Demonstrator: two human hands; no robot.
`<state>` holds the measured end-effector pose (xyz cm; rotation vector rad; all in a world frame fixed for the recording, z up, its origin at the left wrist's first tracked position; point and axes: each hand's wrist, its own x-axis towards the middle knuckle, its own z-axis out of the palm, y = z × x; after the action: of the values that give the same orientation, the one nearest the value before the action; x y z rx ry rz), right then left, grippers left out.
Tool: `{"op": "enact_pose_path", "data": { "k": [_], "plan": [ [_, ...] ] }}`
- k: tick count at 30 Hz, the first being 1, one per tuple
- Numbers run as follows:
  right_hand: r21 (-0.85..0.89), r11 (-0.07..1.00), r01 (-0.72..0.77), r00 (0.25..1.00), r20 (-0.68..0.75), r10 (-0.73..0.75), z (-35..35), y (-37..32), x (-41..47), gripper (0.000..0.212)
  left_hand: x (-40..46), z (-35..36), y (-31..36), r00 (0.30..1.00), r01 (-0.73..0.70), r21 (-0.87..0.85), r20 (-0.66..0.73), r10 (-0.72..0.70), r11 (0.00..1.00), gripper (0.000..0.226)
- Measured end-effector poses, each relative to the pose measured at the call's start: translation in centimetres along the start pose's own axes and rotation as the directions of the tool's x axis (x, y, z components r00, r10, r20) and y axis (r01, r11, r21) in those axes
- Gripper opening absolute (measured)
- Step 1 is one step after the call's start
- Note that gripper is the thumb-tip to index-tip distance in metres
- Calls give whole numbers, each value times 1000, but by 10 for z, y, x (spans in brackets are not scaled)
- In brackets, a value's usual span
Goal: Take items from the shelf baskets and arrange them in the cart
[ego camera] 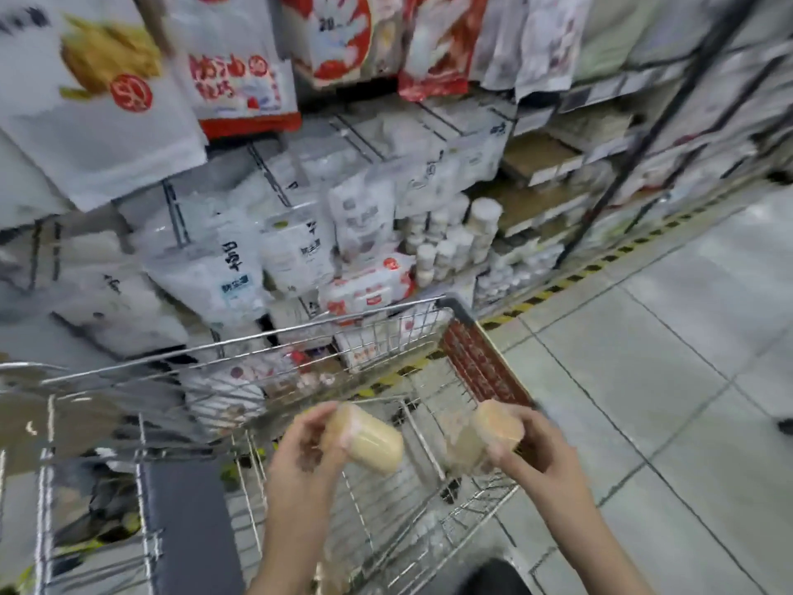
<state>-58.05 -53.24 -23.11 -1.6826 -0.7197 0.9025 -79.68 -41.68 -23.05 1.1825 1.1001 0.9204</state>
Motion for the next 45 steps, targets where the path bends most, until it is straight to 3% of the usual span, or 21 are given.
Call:
{"op": "enact_pose_path", "data": {
  "k": [3,8,12,16,21,25,28,31,37,45],
  "plan": [
    [131,991,34,996,-87,-22,-36,-21,-15,37,-3,46,31,995,-55,-43,80,59,998,47],
    [206,975,85,984,-169,-50,-113,-34,-21,43,-16,140,59,979,-101,-75,170,112,992,30],
    [234,968,87,978,-204,-39,-198,-32,-20,45,-35,226,71,975,-35,-76,214,50,996,46],
    [248,965,84,966,-258,-18,-287,-27,-21,31,-53,316,69,967,43,-67,255,-25,997,43],
    [224,969,100,937,-350,-16,-378,-20,-26,52,-76,413,73,941,99,-57,330,-75,993,37],
    [229,967,115,927,-374,-21,-428,-17,-19,45,-73,463,80,923,107,-23,373,-91,994,56],
    [246,963,110,922,-387,-6,-456,-15,4,43,-52,494,80,927,123,-14,357,-110,992,47],
    [265,957,114,928,-371,-8,-481,-17,35,41,-22,528,79,937,187,5,300,-180,982,21],
    [269,957,110,927,-376,-1,-557,-25,123,46,56,629,78,938,274,-16,227,-263,962,36],
    [273,954,121,900,-436,11,-672,-42,253,50,145,805,112,900,227,18,379,-216,974,31]
  ]
}}
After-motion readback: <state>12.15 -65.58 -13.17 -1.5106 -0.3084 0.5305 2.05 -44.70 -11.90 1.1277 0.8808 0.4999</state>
